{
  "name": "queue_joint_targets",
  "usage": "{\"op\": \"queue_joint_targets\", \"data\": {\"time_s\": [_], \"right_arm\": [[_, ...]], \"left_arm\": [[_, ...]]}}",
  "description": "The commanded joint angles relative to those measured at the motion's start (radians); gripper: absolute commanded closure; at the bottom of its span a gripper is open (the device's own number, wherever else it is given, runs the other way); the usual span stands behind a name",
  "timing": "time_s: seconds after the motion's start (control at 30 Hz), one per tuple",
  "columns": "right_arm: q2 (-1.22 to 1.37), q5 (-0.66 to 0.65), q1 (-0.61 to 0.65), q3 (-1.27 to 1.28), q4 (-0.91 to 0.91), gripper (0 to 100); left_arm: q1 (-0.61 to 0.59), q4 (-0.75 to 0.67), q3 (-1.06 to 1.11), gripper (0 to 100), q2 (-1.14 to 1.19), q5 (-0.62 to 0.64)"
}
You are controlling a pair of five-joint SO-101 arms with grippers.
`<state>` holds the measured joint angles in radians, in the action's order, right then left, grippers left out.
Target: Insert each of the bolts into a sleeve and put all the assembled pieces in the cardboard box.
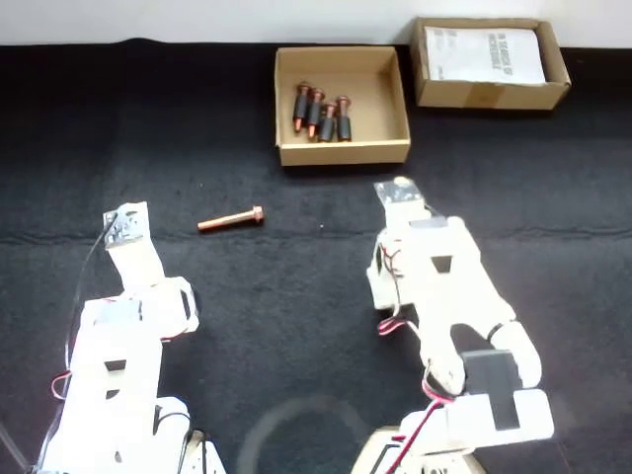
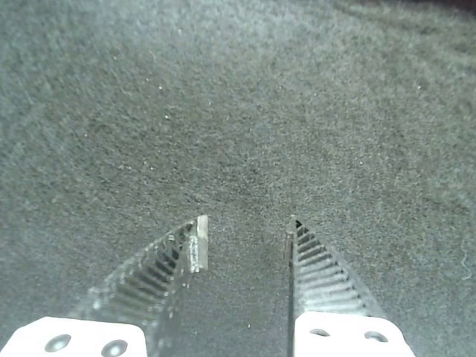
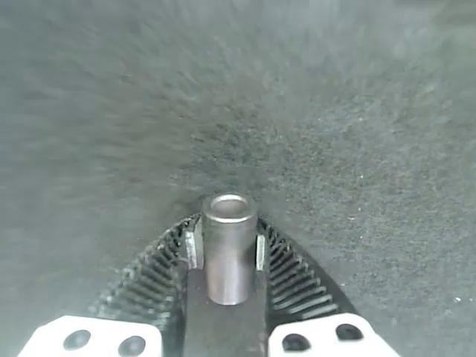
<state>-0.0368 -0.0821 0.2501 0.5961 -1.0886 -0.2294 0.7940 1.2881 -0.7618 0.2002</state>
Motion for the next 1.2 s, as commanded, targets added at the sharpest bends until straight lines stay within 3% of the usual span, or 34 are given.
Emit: {"op": "queue_joint_targets", "data": {"time_s": [0.0,0.43,0.6,0.9,1.17], "right_arm": [[-0.157,-0.003,-0.002,-0.111,-0.099,99.1],[-0.725,-0.002,-0.004,-0.189,-0.421,99.1],[-0.906,0.097,-0.045,-0.188,-0.496,99.1],[-1.09,0.097,-0.157,-0.18,-0.615,99.1],[-1.27,0.095,-0.24,-0.093,-0.636,99.1]], "left_arm": [[-0.005,-0.002,-0.039,82,0.002,0.008],[-0.005,0.048,-0.054,82,0.004,0.0],[-0.004,0.078,-0.133,81,0.12,0.0],[-0.005,0.476,-0.691,76,0.673,-0.009],[0.002,0.649,-1.145,76,0.891,-0.261]]}}
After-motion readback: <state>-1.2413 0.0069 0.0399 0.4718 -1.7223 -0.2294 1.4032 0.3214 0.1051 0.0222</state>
